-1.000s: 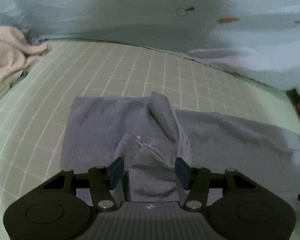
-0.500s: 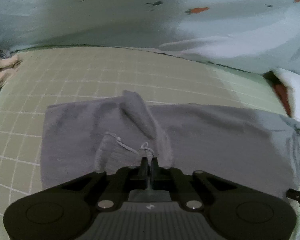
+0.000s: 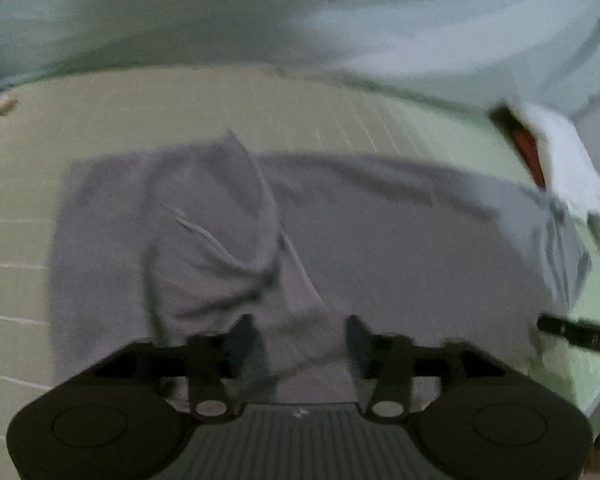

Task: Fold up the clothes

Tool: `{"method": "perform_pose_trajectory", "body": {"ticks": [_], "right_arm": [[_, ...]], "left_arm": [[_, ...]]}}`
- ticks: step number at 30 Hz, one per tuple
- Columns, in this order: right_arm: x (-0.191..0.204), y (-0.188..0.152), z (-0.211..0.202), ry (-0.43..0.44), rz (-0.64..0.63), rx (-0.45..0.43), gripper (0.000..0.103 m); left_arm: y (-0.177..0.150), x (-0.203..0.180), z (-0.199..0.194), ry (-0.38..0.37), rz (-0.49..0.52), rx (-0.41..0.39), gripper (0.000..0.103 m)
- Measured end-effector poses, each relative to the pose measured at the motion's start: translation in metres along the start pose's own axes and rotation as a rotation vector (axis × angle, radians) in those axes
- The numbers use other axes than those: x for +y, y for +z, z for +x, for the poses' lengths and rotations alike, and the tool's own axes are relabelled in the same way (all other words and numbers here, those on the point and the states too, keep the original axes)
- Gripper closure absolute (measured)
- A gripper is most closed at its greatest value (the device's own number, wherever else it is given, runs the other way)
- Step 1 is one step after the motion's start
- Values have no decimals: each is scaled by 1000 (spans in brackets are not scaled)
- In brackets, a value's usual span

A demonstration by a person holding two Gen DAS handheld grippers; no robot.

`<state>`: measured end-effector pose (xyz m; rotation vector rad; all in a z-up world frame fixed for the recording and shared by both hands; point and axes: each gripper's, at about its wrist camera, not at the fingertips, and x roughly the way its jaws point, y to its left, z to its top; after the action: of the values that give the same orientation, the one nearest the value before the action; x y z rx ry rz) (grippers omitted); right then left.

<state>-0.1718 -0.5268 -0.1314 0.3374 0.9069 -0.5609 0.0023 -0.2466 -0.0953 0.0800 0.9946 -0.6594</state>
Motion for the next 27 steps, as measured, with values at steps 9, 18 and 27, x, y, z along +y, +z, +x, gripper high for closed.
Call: {"method": "perform_pose_trajectory", "body": {"ticks": [9,18,27], "right_arm": [[68,16,-1,115,-31,-11,6],[178,25,-2,249,-88,-18,11],[210,10,-17,274,-126,-24,71]], "left_arm": [[11,68,-33,250,-123,-27,19],[-6,115,-19,265,-29,94,19],[-7,122,-6,172,97,149,19]]}}
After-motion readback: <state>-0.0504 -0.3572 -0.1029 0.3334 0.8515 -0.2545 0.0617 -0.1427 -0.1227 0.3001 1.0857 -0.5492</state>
